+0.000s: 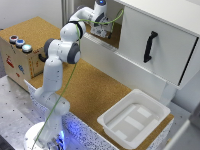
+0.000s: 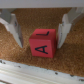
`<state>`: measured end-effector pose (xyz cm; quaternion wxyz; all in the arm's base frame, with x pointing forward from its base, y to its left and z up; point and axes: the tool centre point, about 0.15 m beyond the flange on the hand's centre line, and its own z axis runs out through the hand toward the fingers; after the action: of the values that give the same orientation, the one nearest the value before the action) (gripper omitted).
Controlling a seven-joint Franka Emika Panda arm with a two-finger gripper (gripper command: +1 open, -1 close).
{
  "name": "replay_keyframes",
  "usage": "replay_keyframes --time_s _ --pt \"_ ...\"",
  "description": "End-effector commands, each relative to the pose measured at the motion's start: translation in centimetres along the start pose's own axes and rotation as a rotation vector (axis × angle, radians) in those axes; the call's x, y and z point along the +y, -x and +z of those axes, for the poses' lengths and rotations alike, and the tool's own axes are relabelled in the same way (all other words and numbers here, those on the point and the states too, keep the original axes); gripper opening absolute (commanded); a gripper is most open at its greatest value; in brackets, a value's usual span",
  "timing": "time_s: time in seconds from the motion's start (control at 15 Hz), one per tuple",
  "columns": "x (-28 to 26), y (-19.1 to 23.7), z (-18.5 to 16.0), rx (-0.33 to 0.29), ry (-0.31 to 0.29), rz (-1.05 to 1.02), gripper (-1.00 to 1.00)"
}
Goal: Go towards the box and place the pink object
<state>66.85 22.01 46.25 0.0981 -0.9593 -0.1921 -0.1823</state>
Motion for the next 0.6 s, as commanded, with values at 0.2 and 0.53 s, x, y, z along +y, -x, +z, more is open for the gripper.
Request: replay_keyframes --time_s 0.2,0.53 --pt "-0.7 -0.2 -3.0 -0.039 0.115 0.038 -1.0" --pt "0.1 2.5 -6.1 0.0 0.155 0.103 -1.0"
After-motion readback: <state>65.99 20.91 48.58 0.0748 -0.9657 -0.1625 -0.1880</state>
